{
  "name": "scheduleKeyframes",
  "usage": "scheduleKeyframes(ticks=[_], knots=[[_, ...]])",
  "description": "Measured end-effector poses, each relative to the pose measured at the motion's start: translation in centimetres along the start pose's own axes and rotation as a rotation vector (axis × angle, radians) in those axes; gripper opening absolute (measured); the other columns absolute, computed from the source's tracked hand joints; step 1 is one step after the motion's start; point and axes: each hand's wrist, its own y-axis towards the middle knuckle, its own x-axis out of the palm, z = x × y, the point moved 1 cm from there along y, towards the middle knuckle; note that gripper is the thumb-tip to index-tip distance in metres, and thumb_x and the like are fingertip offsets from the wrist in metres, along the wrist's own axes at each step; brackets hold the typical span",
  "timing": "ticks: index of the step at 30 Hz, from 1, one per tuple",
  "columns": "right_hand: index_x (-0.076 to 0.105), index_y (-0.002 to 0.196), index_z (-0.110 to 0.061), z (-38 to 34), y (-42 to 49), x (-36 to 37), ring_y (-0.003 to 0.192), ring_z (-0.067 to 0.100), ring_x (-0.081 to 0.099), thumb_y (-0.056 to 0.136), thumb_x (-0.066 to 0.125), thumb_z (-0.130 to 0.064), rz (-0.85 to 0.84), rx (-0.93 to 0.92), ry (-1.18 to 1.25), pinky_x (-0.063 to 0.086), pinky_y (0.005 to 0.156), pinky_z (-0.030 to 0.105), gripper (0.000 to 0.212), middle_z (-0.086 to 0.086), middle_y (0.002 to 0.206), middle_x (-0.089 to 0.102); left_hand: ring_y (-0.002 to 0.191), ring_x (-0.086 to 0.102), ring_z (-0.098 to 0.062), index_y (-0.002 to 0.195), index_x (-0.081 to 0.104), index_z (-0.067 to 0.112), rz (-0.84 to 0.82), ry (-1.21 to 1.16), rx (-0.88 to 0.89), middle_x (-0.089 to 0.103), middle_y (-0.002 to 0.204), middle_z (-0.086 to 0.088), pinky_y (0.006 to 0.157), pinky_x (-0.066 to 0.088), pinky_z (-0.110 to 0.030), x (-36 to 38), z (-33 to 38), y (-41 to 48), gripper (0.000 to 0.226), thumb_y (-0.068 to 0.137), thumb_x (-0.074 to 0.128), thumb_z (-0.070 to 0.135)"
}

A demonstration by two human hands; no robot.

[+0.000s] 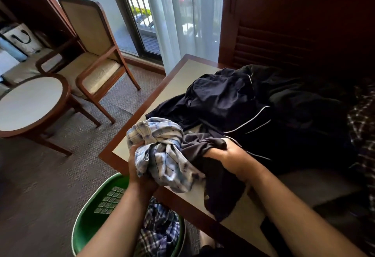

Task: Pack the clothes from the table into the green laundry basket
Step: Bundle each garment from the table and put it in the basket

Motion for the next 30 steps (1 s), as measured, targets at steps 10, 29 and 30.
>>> scheduleKeyframes(ticks=[10,29,30], knots=[[0.047,0.120,-0.019,10.3,2.5,2.2,0.119,0.034,0.044,0.070,0.074,-0.048,0.099,0.284,-1.181,0.046,0.098,0.046,0.064,0.009,0.132,0.035,0.114,0.065,-0.034,0.126,0.068,0.006,0.055,-0.056,-0.214,0.067,0.121,-0.019,0.101,0.054,-0.044,-2.9,-0.9,0.2,0.053,0.095,0.042,0.040],[0.005,0.156,-0.039,10.0,-0.5,3.1,0.126,0.028,0.045,0.067,0.069,-0.053,0.108,0.296,-1.123,0.044,0.100,0.047,0.110,0.002,0.143,0.042,0.118,0.062,-0.038,0.139,0.059,0.004,0.028,-0.068,-0.301,0.064,0.128,-0.021,0.107,0.047,-0.048,-6.8,-2.7,-0.6,0.069,0.086,0.053,0.047],[-0.006,0.156,-0.039,10.4,-0.5,3.3,0.132,0.031,0.034,0.067,0.069,-0.057,0.132,0.313,-1.196,0.038,0.103,0.052,0.118,0.003,0.152,0.023,0.118,0.062,-0.038,0.143,0.054,0.003,0.031,-0.061,-0.315,0.064,0.128,-0.021,0.105,0.048,-0.048,-7.0,-2.8,-0.5,0.070,0.089,0.049,0.046]])
